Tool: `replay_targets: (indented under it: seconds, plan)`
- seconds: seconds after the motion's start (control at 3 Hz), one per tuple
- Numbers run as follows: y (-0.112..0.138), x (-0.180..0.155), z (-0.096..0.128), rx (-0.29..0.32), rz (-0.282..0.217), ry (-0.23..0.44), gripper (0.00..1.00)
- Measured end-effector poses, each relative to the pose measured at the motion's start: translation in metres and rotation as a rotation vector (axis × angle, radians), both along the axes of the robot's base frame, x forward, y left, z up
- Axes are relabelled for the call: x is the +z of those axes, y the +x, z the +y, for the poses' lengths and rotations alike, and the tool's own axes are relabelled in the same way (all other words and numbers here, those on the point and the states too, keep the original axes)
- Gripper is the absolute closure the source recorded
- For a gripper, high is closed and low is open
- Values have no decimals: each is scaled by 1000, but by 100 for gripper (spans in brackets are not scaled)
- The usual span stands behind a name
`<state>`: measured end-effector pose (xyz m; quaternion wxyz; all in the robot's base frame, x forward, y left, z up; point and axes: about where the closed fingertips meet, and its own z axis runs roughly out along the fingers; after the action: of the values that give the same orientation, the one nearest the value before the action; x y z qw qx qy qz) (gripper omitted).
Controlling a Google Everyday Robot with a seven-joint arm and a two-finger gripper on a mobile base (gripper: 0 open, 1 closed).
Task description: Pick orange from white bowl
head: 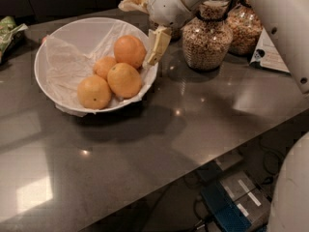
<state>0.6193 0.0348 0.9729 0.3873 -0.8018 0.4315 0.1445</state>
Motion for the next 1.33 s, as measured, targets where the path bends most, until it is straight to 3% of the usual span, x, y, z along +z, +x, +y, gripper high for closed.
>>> replay_targets:
  seconds: [1.33]
  plan:
    - [0, 0, 0, 0, 0, 0, 23]
